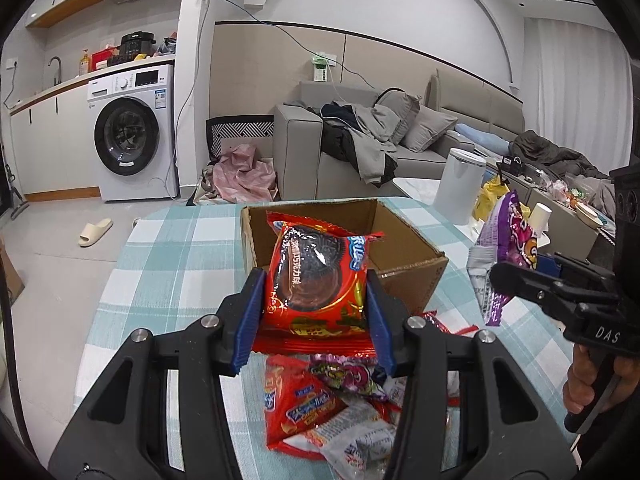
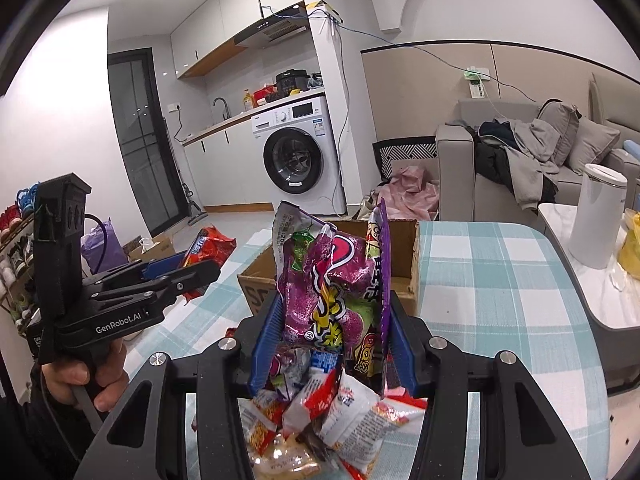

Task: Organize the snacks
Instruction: 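Carry the red pack with the left gripper while the right carries the purple bag over the box, then open the left gripper over the box while the right drops the purple bag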

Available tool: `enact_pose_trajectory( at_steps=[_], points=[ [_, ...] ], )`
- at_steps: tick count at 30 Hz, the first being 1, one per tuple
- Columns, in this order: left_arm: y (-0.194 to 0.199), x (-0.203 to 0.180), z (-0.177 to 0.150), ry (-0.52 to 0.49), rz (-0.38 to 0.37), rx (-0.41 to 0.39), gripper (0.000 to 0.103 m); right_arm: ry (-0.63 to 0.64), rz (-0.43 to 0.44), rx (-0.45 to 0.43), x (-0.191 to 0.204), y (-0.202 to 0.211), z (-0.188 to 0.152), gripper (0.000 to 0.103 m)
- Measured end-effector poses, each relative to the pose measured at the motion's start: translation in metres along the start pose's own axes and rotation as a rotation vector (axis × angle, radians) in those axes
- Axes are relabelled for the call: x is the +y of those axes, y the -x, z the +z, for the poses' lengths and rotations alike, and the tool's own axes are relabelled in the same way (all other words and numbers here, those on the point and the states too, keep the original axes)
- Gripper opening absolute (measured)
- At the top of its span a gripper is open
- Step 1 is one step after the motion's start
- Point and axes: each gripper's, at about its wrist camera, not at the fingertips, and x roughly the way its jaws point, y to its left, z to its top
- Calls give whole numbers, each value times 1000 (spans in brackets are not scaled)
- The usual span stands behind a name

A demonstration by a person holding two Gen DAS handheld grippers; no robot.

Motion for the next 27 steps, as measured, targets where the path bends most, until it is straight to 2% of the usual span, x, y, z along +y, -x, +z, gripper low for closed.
enact_pose_trajectory(
  at_steps=[11,27],
  points=[
    [-43,0,21,0,1,22,45,-29,-13,5,-8,-29,23,50],
    [-97,1,27,-25,31,46,45,-73,-21,47,-23,-76,35,50]
  ],
)
